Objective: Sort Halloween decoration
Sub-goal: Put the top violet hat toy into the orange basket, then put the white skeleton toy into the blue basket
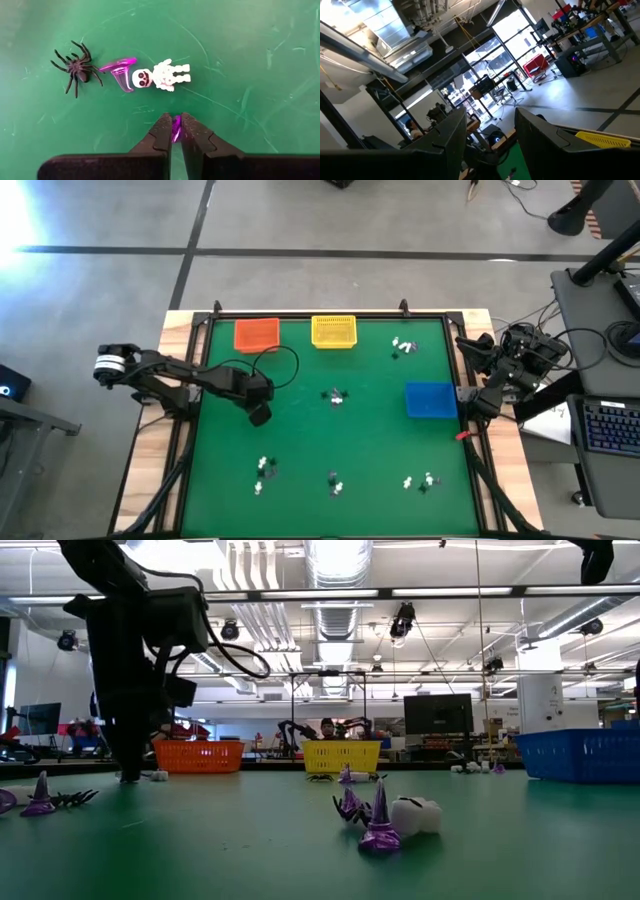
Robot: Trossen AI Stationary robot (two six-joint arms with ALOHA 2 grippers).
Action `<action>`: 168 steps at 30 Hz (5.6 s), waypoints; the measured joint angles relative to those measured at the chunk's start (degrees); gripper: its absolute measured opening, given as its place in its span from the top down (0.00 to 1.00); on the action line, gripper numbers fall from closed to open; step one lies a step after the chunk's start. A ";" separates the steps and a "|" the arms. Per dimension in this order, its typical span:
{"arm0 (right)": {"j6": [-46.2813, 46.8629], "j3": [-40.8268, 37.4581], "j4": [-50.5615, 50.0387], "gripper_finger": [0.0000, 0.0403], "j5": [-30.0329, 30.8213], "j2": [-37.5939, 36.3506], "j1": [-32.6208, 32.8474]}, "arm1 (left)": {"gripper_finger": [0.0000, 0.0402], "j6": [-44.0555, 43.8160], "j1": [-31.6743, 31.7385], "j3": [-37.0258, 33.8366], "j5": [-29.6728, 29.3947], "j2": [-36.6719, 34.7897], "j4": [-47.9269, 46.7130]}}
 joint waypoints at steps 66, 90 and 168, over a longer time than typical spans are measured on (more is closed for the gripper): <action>2.51 -0.02 0.00 0.60 4.90 -0.02 -0.01 | 1.00 11.97 36.09 0.09 -10.53 -17.26 18.66; 3.18 -0.02 0.09 0.60 4.94 -0.02 0.00 | 1.00 14.65 40.68 13.57 -8.57 3.67 17.35; 71.63 -0.02 -19.54 0.60 -0.11 32.09 0.00 | 0.87 28.56 19.88 21.42 21.46 -28.16 -7.00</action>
